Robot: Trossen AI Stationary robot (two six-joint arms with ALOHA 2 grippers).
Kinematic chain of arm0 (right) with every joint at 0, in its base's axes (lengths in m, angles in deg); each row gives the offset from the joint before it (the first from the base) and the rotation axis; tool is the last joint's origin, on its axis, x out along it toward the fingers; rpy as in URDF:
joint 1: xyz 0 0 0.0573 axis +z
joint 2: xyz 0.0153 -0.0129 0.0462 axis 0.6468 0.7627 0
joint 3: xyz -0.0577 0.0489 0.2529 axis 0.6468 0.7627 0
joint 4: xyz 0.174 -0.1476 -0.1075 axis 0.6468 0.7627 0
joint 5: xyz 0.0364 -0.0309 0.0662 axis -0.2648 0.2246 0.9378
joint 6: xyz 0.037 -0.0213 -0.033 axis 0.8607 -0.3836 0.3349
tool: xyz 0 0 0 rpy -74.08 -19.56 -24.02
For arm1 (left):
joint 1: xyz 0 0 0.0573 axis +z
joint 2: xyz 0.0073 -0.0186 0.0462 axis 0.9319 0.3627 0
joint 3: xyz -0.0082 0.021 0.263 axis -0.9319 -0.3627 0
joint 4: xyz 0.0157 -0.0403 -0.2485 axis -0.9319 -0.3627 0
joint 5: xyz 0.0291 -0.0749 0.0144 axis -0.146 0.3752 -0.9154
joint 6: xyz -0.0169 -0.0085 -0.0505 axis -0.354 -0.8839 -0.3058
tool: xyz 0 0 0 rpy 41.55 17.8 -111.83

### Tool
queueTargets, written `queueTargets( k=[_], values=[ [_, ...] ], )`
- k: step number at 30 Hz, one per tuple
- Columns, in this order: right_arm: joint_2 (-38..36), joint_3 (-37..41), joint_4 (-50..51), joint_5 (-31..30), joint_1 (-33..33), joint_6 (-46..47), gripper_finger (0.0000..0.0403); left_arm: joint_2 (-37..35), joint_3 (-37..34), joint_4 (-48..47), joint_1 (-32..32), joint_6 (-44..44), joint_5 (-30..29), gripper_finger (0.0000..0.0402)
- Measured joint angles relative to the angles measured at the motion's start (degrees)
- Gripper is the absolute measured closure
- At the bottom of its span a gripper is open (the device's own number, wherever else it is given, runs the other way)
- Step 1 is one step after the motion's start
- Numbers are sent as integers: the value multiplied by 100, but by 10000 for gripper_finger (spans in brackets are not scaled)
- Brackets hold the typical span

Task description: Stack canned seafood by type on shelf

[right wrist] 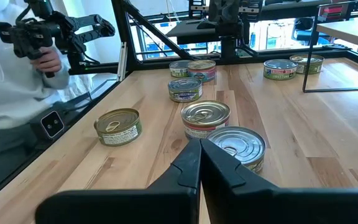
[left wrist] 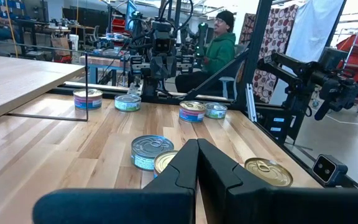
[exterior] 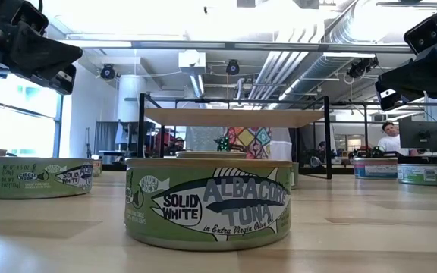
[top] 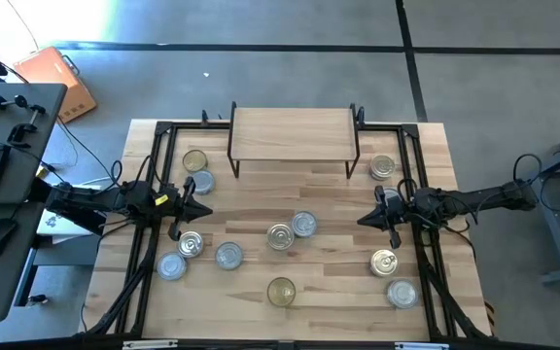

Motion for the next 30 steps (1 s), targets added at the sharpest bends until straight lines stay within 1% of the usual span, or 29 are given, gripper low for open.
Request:
queueTargets(
  k=[7, 9, 10, 11, 13, 14, 15, 17, 18, 20, 21, 22, 23, 26, 28, 30],
  values=[
    [0, 2, 0, 2, 0, 7, 403, 0, 0, 0, 0, 0, 0, 402],
    [-21, -6, -7, 7, -5, 359, 403, 0, 0, -1, 1, 0, 0, 401],
    [-22, -11, -9, -21, -4, 432, 403, 5, -1, 0, 0, 0, 0, 401],
    [-20, -16, -16, -83, -16, 303, 403, 9, -1, 0, 1, 0, -2, 401],
    [-20, -20, -36, -384, -44, -266, 403, 9, -1, 0, 1, 0, -2, 402],
    [-15, -20, -136, -518, -44, -319, 403, 9, 1, 0, 1, 0, -1, 401],
    [5, -20, -365, -553, -47, -115, 403, 11, 1, 0, 1, -18, -1, 401],
    [81, -24, -1107, -781, -44, 842, 403, 10, 0, 0, -1, -91, 0, 401],
    [114, -27, -1508, -1107, -45, 1233, 403, 11, -1, 0, -1, -118, -1, 402],
    [213, -35, -2237, -1957, -55, 1551, 403, 9, 0, 0, -3, -146, 16, 401],
    [275, -35, -2536, -2143, -63, 1630, 403, 9, -1, 3, -3, -134, 66, 401],
    [347, -35, -2813, -2099, -59, 1617, 403, 10, 0, 18, -3, -98, 127, 402],
    [444, -35, -3079, -1868, -59, 1544, 403, 9, 1, 36, -3, -98, 148, 402],
    [963, -37, -3988, -887, -46, 1338, 403, 9, -1, 113, -3, -90, 148, 401],
    [1476, -41, -4580, -642, -4, 1217, 403, 9, -1, 168, -6, -15, 148, 402],
    [2012, -112, -4820, -628, 20, 990, 403, 11, -5, 240, -8, -7, 148, 401]
  ],
)
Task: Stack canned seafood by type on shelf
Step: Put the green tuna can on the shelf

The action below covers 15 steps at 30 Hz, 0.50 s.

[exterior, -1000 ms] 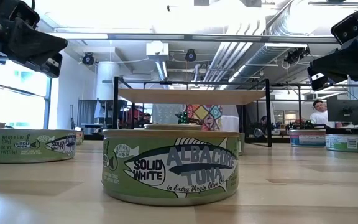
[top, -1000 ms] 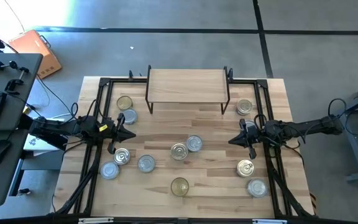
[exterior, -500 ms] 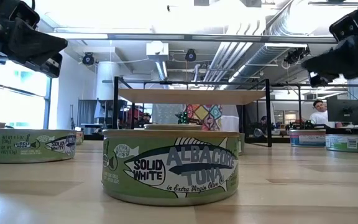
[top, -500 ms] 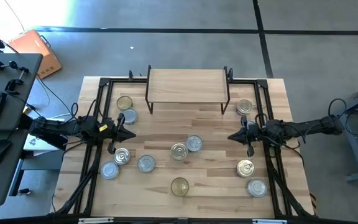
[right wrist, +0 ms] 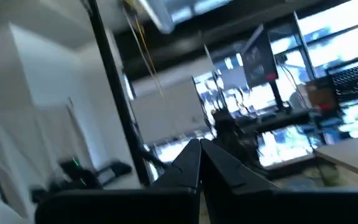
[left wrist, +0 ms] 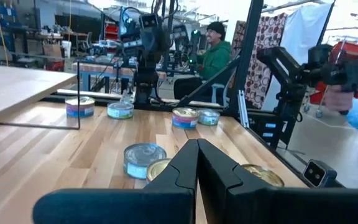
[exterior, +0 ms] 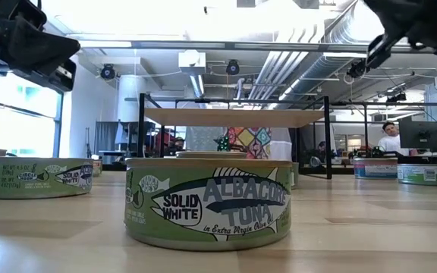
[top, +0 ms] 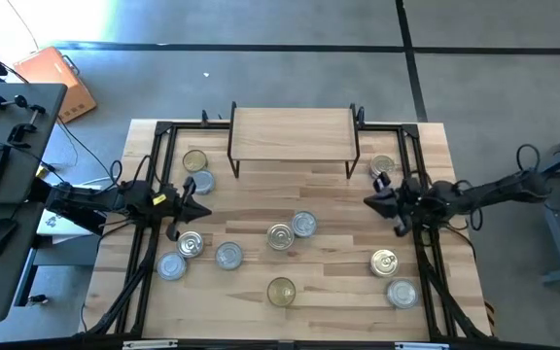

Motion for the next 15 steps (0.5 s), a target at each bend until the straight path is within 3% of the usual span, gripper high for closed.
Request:
queueTargets(
  k=[5, 8, 12, 15],
  values=[
    [1363, -489, 183, -435, -64, -492, 403, 0, 1, 116, 0, 9, -34, 401],
    [2103, -934, 550, -35, -122, -1154, 403, -2, 1, 115, 0, 10, -170, 401],
    [2953, -1697, 1821, 0, -127, -1646, 391, -2, 1, 109, 0, 12, -376, 401],
    [3556, -2321, 2928, -5, -130, -2047, 356, -2, 1, 110, 0, 10, -477, 401]
  ],
)
